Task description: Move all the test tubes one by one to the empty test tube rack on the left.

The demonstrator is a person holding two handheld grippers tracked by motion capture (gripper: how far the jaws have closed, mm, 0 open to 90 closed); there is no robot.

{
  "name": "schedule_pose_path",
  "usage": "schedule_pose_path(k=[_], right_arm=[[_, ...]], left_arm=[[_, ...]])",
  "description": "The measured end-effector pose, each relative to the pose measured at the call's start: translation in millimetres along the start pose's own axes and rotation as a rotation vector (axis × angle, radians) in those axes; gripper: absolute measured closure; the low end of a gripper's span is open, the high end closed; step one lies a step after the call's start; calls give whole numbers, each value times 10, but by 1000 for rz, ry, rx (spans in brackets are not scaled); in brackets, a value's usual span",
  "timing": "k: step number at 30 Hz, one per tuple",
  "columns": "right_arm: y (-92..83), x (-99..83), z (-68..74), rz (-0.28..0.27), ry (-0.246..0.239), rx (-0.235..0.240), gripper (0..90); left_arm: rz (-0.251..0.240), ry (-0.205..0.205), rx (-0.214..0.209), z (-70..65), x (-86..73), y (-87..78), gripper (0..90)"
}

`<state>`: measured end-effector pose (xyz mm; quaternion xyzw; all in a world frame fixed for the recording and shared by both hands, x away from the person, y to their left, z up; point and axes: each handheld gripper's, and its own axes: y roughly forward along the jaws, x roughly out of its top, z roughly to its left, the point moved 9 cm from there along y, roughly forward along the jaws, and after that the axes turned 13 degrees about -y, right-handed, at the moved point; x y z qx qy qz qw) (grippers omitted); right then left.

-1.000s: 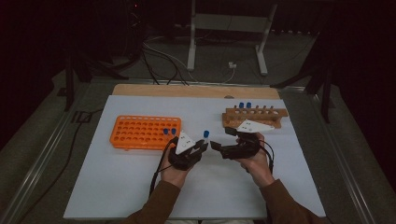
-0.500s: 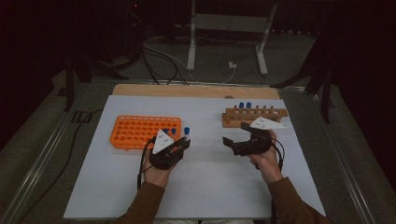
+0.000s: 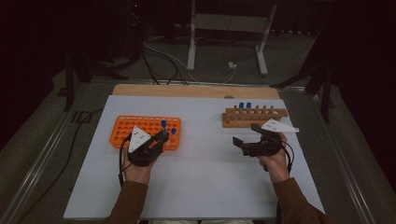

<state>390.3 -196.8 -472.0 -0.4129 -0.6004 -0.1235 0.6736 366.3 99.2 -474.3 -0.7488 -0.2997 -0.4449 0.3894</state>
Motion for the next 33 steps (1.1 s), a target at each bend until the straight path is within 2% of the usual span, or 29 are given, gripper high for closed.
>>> schedule_pose_path(k=[4,10,13,22,25,33], right_arm=[[0,-1,4,1,-9,-8,0],[16,-6,14,-1,-10,-8,0],[29,-17,15,2,-7,-8,0],[47,-41,24,6,-10,-5,0],[43,-39,30,4,-11,-4,0],[43,-56,20,8,-17,-6,0]], left_arm=[[-26,-8,45,148,52,-2,780],[-17,0,89,296,25,99,780],[2,17,103,340,-21,179,780],[46,12,118,406,-208,326,780],[73,23,134,443,-284,347,780],[145,68,138,473,-472,384,783]])
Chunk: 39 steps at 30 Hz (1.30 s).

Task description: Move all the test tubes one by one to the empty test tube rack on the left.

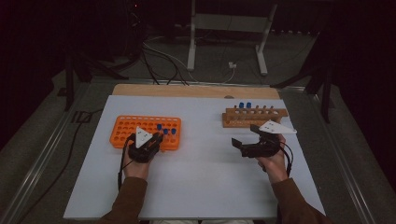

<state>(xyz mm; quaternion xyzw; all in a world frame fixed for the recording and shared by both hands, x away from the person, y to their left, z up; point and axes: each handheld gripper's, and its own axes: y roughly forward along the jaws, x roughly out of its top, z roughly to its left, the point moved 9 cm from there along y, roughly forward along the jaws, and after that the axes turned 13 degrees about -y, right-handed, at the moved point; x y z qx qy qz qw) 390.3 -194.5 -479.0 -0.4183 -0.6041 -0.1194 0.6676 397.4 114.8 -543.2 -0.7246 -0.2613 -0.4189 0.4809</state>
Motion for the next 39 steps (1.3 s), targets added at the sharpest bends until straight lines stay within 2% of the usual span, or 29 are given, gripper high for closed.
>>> schedule_pose_path(k=[1,2,4,14,17,22,29,34,37,39], right_arm=[[-1,-2,0,1,0,0,0],[-2,-3,0,0,1,1,0],[-5,-5,2,1,0,1,0],[5,-26,-11,6,5,0,0],[8,-31,-15,7,7,-2,0],[13,-40,-34,7,12,-4,0],[22,-50,-37,6,12,-5,0],[31,-48,-28,6,1,-13,0],[39,-52,-22,7,-5,-14,0],[42,-50,-21,4,-4,-16,0]], left_arm=[[24,19,8,-2,-36,12,783],[18,24,6,-4,-49,9,783],[22,-2,-5,14,-51,-3,783],[35,-5,-10,13,-59,-28,779],[40,-42,-27,15,-55,-42,756],[18,-59,-46,24,-20,-153,634],[-78,-89,-78,48,113,-483,501],[-124,-100,-45,128,147,-680,278],[-140,-127,-28,197,139,-782,164],[-151,-143,-14,249,134,-836,128]])
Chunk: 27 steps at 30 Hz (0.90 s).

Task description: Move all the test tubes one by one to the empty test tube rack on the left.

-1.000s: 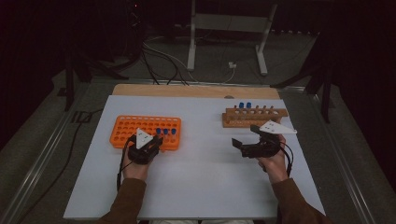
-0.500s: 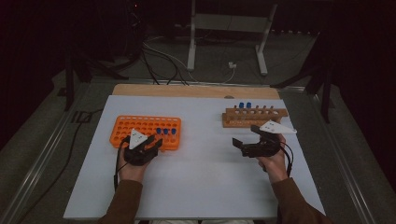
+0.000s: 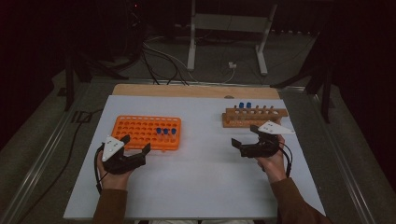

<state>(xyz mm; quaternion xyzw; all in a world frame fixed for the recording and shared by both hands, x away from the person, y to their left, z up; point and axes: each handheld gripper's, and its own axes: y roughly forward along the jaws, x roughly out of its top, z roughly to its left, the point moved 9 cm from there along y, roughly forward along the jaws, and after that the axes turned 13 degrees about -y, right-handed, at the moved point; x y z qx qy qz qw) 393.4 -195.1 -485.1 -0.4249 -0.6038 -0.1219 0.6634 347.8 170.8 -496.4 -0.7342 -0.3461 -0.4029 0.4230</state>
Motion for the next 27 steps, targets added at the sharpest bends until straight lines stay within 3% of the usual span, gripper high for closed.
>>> schedule_pose_path(k=[3,13,19,27], right_arm=[[0,12,-1,-3,-3,-5,0],[-13,114,-61,-19,-17,-27,0],[-17,190,-203,-23,-8,-48,0],[-6,256,-485,-43,5,-112,1]], left_arm=[[-8,-16,11,52,4,-58,24],[-19,-1,34,79,-13,-53,6],[-25,-5,52,101,-25,-29,7],[-28,0,74,128,-42,5,7]])
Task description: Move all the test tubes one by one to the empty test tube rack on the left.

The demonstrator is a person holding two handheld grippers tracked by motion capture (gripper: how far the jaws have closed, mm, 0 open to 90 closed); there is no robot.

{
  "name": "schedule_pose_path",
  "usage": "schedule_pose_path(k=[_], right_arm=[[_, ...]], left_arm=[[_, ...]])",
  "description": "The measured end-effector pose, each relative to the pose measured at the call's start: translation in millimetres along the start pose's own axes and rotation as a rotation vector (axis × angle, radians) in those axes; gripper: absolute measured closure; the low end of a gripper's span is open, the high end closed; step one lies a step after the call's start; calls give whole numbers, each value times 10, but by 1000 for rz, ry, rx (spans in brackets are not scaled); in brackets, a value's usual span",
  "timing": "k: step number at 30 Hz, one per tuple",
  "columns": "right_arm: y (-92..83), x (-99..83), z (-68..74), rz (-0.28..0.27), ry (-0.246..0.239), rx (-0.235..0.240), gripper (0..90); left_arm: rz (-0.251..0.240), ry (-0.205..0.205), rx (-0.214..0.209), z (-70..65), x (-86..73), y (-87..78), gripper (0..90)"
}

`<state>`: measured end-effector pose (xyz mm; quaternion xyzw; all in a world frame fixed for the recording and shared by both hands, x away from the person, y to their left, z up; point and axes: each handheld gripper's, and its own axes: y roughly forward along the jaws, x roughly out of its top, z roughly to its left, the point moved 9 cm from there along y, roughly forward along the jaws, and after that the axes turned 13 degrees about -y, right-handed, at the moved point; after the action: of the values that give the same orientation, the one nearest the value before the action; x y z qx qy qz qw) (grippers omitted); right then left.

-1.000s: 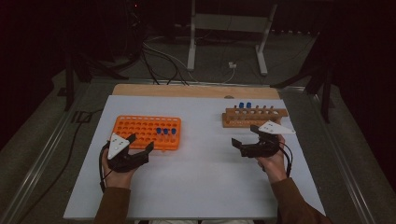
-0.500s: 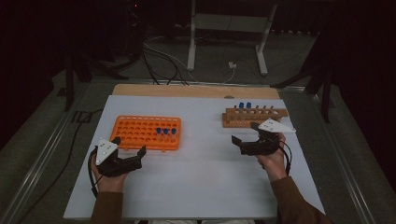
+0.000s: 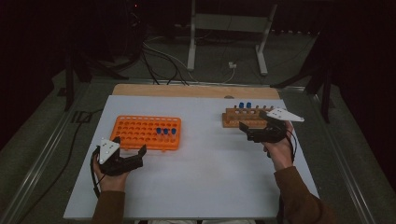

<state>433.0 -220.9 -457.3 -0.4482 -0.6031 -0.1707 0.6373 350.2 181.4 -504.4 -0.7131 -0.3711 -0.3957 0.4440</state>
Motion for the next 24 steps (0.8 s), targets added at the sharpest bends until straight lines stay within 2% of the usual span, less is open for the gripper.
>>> schedule_pose_path(k=[7,12,18,23,24], right_arm=[[92,-32,-193,44,-1,-60,14],[124,35,-328,35,17,-80,65],[279,-15,-419,82,16,-66,187],[429,-142,-463,118,35,-57,351],[452,-166,-479,123,36,-67,384]], left_arm=[[5,11,15,9,-24,17,7],[8,14,18,-1,-41,35,7],[12,18,31,24,-52,50,7],[14,13,36,40,-56,51,7],[14,14,36,41,-58,53,7]])
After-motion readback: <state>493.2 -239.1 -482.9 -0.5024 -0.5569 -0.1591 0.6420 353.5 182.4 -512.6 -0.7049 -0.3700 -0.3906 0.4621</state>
